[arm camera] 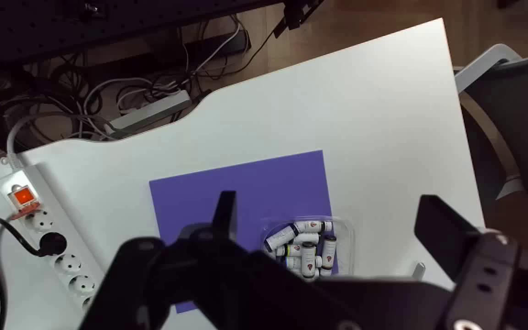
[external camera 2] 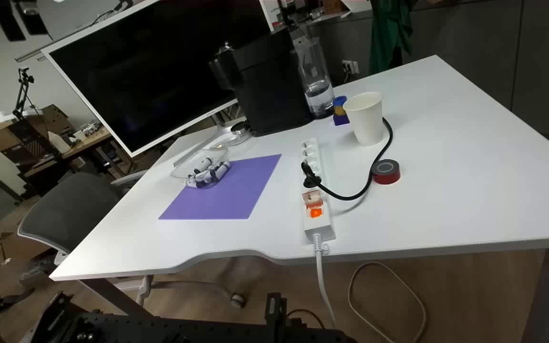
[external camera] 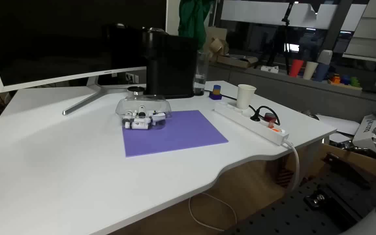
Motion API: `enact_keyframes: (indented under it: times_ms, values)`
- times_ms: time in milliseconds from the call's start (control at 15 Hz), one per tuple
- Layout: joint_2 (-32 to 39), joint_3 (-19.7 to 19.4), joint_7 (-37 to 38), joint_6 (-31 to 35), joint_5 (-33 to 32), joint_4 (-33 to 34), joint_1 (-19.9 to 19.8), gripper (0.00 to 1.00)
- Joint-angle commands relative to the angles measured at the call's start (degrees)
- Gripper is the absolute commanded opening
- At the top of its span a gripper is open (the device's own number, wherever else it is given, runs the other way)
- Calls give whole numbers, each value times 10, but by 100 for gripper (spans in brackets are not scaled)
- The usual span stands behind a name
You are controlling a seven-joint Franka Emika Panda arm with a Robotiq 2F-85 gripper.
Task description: Remove one bottle from the clear container
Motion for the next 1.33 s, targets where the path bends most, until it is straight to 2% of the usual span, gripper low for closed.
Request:
enact_keyframes:
  times_ms: [0, 733, 933, 1267]
  values:
    - [1, 7, -3, -2, 3, 2, -9, 100]
    - [1, 7, -3, -2, 3, 2, -9, 100]
    - [12, 19, 26, 69, -19, -8, -23, 100]
    - [92, 38, 61, 258, -97, -18, -46, 100]
